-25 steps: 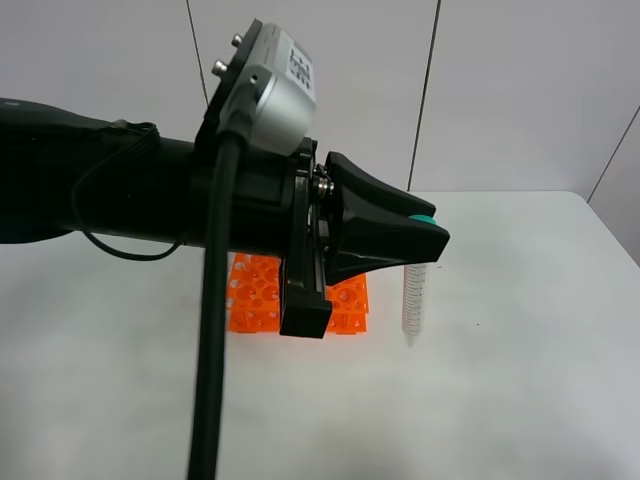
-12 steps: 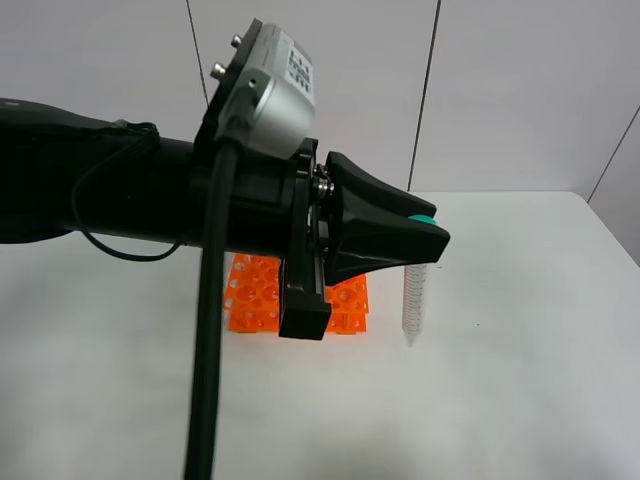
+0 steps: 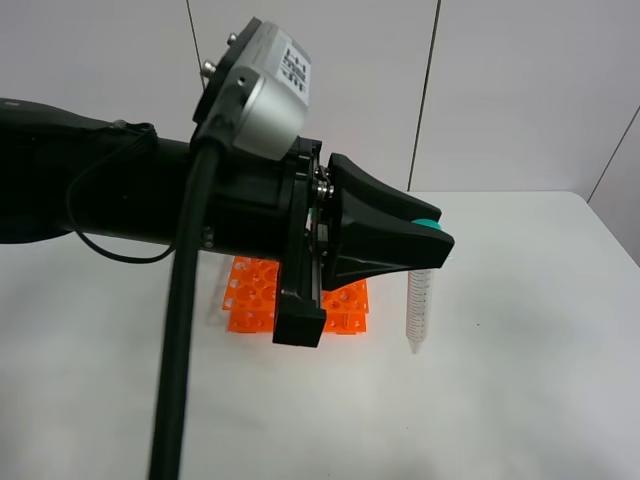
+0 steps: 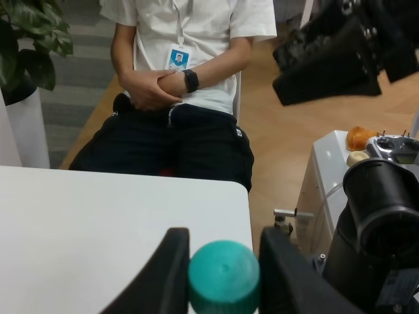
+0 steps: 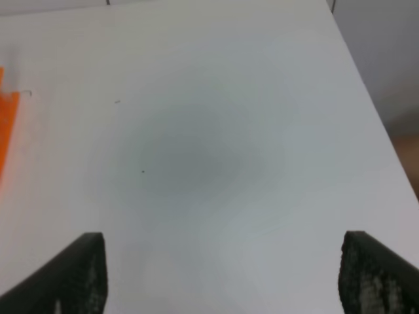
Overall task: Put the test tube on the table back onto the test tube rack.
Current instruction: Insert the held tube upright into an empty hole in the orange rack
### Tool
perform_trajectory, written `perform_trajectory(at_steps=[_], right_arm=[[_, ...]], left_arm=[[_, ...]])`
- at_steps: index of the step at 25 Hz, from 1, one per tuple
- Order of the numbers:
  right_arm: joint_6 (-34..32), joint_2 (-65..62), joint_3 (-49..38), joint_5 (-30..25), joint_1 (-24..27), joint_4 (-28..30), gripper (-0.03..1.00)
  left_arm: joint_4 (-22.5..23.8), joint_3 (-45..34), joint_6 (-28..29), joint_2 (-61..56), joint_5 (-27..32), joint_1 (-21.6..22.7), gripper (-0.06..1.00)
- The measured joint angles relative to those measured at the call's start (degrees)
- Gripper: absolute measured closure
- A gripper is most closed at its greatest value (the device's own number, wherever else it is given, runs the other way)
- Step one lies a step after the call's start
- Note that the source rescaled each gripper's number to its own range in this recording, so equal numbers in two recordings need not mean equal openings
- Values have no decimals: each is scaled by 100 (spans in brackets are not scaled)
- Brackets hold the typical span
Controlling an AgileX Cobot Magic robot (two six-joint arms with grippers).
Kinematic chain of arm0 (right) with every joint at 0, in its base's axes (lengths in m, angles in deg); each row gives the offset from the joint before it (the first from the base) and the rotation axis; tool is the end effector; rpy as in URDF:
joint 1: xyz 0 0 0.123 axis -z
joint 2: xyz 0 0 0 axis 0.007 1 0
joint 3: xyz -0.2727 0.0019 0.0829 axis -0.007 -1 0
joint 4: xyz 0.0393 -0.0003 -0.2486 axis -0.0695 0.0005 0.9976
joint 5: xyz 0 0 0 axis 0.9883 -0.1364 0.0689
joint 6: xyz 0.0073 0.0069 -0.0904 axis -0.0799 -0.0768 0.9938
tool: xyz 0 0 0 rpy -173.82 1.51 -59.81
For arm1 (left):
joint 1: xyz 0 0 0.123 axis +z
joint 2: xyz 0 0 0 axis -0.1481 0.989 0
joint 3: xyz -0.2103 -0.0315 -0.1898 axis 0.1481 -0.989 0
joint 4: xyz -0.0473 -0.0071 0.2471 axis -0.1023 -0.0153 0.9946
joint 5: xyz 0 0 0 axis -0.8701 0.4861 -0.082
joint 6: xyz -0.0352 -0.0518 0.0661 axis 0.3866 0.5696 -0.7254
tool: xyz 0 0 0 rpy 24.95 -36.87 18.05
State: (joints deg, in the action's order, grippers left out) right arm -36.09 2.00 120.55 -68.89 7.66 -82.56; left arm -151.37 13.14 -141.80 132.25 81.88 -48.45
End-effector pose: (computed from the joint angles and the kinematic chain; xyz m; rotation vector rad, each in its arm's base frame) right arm 0.0071 -0.0011 0.3206 0.1180 2.1256 -0.1007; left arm 0.1968 -0.2437 0.3118 1.1755 1.5055 -1.0990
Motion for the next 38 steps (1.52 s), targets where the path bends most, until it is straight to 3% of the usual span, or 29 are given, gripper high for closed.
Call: perform_trajectory(at_steps=[6,14,38], right_arm=[[0,-146,-732,240,0,-96,6],[0,-146,-1023,499,0,-38,6],[0,-146,-1059,577,0,0,6]], left_arm=[[4,0,0,0,0,0,94],[4,0,-17,0,0,0,94],[4,0,-264,0,-173,0,94]])
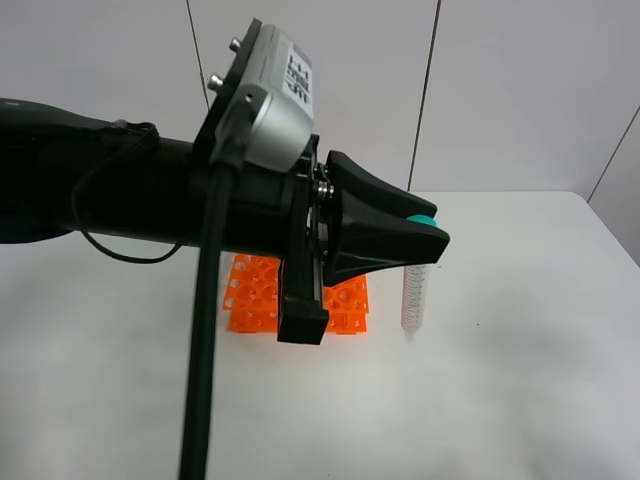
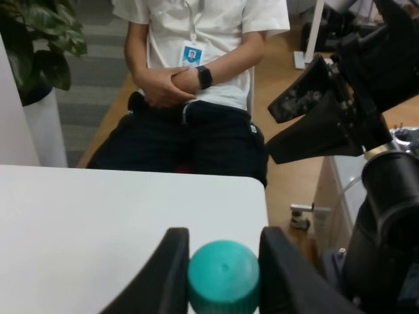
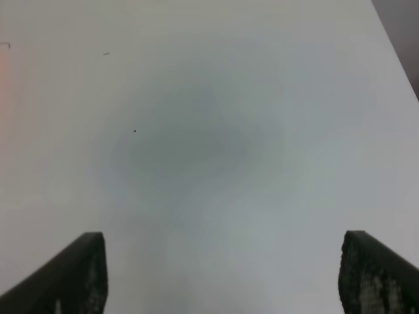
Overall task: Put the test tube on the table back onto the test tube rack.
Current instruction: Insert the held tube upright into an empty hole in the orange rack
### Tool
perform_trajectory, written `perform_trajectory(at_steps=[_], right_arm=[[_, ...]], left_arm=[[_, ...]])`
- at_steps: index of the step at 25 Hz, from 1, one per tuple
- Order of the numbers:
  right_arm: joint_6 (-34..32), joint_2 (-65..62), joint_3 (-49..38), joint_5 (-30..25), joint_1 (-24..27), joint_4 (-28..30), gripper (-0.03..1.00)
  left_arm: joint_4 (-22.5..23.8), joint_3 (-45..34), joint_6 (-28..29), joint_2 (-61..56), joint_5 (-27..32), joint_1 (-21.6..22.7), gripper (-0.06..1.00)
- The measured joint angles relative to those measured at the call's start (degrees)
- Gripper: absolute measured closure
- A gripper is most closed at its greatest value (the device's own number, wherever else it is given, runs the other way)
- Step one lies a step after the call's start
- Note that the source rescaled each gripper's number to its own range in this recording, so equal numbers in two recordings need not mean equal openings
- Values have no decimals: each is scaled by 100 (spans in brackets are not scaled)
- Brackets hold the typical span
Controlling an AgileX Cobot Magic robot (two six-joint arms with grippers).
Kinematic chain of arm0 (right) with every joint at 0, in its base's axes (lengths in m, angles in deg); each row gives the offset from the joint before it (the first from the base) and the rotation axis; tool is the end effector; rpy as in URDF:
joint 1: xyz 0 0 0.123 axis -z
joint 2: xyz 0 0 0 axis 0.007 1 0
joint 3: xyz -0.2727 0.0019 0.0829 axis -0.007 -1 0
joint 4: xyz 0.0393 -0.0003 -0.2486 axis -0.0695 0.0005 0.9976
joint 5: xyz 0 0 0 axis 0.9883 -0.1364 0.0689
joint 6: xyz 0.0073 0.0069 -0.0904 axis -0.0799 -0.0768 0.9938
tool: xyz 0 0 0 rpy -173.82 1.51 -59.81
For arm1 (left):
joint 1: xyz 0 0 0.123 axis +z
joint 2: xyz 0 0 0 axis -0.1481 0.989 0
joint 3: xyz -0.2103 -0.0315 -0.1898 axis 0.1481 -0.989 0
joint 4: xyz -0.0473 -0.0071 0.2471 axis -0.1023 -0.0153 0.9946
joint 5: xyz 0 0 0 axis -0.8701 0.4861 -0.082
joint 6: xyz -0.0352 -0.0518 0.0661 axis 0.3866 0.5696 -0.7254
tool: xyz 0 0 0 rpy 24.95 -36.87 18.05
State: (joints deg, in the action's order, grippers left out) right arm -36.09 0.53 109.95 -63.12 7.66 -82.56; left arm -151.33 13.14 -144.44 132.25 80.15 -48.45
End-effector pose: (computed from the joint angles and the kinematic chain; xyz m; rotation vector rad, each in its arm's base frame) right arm 0.0235 -0.0034 0.2756 0.1213 2.1841 -0.0964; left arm 0.1993 -0.2431 0.3107 1.1915 1.4889 -1.0389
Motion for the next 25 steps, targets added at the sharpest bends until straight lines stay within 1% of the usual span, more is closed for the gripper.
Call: perform_trajectory(at_steps=[2,4,9,11,12,14,17,18,20,21,22,24,25], right_arm=[[0,0,0,0,0,0,6],[0,0,0,0,0,0,6],[0,0,0,0,0,0,6],[0,0,0,0,0,0,6],[0,0,0,0,0,0,6],[0,0,0,0,0,0,6],[0,0,0,0,0,0,6],[0,0,0,0,0,0,6],[0,0,0,0,0,0,6],[0,0,0,0,0,0,6],[0,0,0,0,0,0,6],[0,0,0,0,0,0,6],[0,0,0,0,0,0,6]], left_arm=[[0,0,-88,0,-71,0,94],[0,0,-114,0,-331,0,94],[-5,0,-144,0,-1566,0,94],[19,0,-144,1,-1896,0,94],[72,0,-144,1,-2066,0,94],[357,11,-132,1,-2553,0,94],[1096,103,276,6,-3226,0,94],[1462,152,495,6,-3414,0,94],[2305,265,1295,46,-3704,0,94],[2787,331,1751,106,-3811,0,94],[3209,378,2478,176,-3945,0,94],[4284,431,3750,394,-4217,0,94],[4740,444,4459,513,-4355,0,94]])
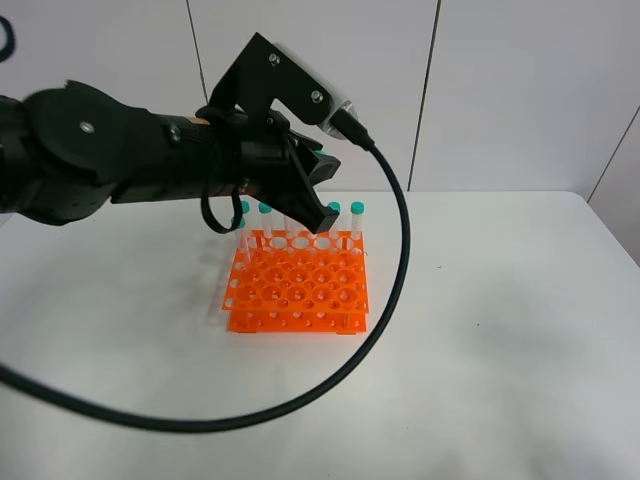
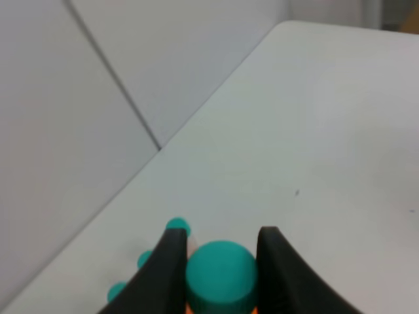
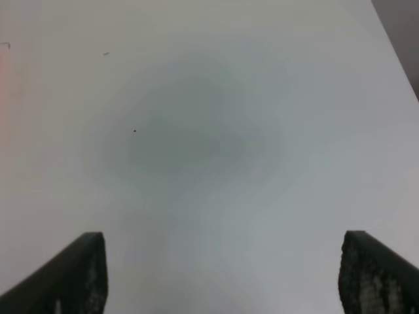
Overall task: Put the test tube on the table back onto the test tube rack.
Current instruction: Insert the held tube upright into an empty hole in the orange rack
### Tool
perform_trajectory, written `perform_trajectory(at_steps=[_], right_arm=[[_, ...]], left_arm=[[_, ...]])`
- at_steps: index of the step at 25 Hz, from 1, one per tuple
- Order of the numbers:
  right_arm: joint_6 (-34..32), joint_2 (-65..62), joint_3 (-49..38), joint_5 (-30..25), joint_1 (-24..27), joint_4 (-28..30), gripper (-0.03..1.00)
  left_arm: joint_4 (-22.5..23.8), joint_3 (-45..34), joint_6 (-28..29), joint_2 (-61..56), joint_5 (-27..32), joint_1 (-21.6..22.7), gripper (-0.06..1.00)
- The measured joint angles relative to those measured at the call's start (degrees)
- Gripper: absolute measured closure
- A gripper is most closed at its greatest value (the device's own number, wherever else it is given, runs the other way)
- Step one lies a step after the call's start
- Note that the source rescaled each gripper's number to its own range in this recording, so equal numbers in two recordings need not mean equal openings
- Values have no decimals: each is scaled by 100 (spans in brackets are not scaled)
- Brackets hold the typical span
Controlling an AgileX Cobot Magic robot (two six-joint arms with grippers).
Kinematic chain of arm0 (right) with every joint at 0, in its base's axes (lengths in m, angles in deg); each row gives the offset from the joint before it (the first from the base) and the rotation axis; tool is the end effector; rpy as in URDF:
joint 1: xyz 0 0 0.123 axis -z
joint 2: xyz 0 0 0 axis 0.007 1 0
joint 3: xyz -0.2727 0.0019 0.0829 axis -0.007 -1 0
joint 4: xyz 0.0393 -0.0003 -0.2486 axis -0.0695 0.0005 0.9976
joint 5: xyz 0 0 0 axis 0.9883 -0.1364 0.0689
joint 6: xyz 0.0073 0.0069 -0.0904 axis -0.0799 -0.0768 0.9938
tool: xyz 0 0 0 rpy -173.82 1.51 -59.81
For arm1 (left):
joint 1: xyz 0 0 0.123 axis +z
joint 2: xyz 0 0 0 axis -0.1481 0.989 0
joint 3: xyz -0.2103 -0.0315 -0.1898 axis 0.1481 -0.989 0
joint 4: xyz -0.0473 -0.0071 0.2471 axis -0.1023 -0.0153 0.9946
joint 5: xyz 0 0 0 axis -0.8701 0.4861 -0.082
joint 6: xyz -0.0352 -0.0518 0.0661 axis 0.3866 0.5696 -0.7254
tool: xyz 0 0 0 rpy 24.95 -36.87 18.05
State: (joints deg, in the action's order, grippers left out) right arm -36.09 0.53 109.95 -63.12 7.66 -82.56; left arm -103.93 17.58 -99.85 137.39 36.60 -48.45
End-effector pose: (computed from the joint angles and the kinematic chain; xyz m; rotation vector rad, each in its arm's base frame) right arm 0.0235 -0.0034 0.2756 0.1213 2.1841 -0.0964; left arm 0.2712 -0.2221 0.2912 0.8381 1.7762 -0.2777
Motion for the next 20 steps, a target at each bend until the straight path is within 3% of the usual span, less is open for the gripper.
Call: perform_trajectory(at_steps=[2,5,9,12,20], right_arm=[[0,0,0,0,0,0,6],[0,0,0,0,0,0,6],[0,0,0,0,0,0,6],[0,0,0,0,0,0,6],[0,0,0,0,-654,0,6]], left_arm=[[977,6,1418,220,-294,0,94],[2073,6,3010,489,-815,8,94],[3370,6,4655,810,-1400,237,94],[3931,-41,5361,961,-1427,502,94],[4495,-230,5640,1013,-1463,1134,94]])
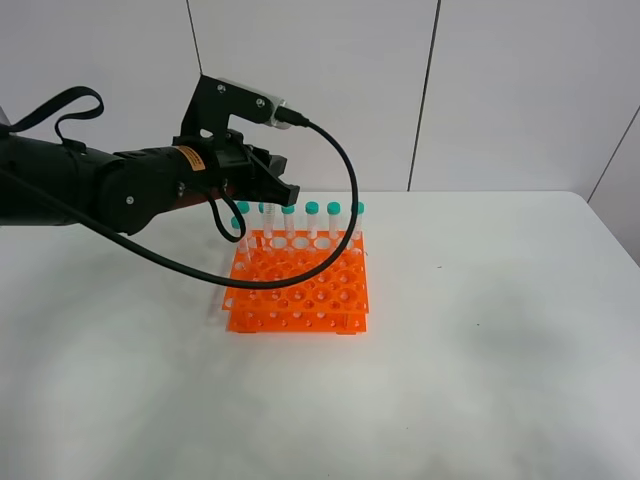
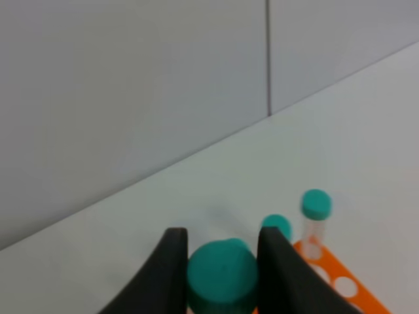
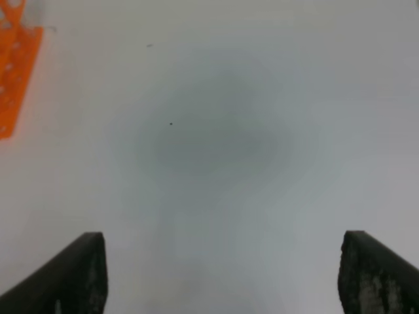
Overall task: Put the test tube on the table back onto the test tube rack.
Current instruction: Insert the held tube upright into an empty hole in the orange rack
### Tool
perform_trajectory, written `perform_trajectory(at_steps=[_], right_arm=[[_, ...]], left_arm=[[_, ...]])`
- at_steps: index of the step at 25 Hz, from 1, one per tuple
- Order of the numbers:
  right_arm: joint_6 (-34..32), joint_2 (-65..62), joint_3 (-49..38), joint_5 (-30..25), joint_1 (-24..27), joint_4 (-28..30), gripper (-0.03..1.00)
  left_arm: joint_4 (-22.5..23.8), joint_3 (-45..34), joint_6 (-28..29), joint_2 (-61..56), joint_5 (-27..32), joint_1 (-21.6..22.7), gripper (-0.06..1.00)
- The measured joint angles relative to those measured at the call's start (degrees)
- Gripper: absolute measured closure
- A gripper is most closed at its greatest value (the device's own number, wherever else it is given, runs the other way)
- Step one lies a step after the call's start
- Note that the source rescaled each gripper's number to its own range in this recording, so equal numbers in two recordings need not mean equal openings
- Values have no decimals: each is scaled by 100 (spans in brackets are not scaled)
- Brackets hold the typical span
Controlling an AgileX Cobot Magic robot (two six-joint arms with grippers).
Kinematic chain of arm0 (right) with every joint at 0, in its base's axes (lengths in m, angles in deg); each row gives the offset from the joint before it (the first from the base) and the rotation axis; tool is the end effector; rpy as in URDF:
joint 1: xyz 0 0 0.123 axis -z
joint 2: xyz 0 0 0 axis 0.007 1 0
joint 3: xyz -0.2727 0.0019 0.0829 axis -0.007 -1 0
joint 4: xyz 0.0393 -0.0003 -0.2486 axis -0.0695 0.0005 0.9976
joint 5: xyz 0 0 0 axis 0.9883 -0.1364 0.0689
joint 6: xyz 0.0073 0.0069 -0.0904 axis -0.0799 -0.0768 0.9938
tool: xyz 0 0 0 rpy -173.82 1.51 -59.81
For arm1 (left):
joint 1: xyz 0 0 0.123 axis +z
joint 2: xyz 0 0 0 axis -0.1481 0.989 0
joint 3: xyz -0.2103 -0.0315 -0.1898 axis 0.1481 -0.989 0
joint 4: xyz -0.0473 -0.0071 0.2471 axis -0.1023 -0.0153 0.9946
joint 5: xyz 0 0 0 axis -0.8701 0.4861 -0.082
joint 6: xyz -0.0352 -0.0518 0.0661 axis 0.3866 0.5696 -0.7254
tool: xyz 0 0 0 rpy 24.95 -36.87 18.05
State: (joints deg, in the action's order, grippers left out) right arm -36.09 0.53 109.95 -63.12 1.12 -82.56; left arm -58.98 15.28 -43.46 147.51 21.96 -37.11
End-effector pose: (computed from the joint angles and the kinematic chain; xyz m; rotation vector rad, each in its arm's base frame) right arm 0.0237 -0.0007 0.2756 -0.0035 2.1860 -0.0319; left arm 0.3340 -0.1785 0.2374 0.4648 1.8501 -0.2939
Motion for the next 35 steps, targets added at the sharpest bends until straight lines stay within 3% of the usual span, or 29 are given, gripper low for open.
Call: perform_trajectory(at_steps=[7,19,35], right_arm=[[0,-555,-5,0,-14,0,6],[0,-998,-5,1,-14,-32,6],[0,-998,-5,1,-14,-32,6]], left_arm=[[68,-6,141,242,-116,307,94],[94,-6,406,671,-842,313,94],[99,-6,561,930,-1160,313,94]])
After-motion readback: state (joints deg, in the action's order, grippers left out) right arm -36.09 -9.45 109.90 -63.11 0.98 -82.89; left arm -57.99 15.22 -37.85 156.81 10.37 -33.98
